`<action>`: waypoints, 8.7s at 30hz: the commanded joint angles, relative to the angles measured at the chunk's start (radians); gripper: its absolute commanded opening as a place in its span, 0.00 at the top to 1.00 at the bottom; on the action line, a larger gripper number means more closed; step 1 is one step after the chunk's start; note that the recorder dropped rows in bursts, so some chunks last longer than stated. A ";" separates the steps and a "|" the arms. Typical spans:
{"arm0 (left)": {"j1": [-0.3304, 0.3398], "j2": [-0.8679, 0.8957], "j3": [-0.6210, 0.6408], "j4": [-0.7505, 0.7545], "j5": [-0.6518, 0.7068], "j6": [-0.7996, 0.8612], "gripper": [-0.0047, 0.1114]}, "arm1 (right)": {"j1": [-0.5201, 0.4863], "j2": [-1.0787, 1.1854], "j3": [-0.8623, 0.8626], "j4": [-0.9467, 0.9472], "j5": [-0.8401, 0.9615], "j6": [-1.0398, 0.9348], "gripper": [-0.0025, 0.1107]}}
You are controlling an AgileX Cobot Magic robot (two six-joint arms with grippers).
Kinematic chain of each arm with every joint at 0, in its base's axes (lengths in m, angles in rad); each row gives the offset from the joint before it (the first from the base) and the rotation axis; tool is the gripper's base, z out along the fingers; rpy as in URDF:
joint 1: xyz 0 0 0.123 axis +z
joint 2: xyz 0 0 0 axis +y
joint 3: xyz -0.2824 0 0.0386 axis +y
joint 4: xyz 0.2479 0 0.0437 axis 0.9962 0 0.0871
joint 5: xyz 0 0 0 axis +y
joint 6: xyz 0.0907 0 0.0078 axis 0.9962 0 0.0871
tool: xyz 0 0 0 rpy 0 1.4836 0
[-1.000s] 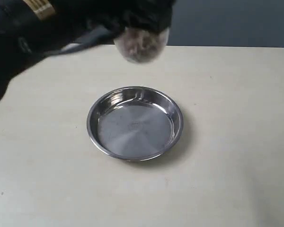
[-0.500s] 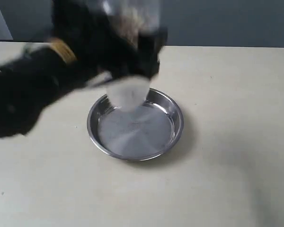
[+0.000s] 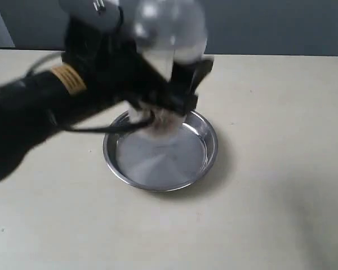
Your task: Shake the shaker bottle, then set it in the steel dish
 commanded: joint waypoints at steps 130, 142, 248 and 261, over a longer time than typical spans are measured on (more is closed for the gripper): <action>0.085 0.706 0.108 -0.050 -0.728 -0.307 0.96 | 0.002 -0.004 0.001 -0.001 -0.014 0.000 0.98; 0.085 0.734 0.097 -0.003 -0.728 -0.307 0.79 | 0.002 -0.004 0.001 -0.001 -0.014 0.000 0.98; 0.085 0.162 0.110 0.007 -0.347 0.147 0.88 | 0.002 -0.004 0.001 -0.001 -0.014 0.000 0.98; 0.085 0.027 0.110 -0.424 -0.344 0.163 0.96 | 0.002 -0.004 0.001 -0.001 -0.012 0.000 0.98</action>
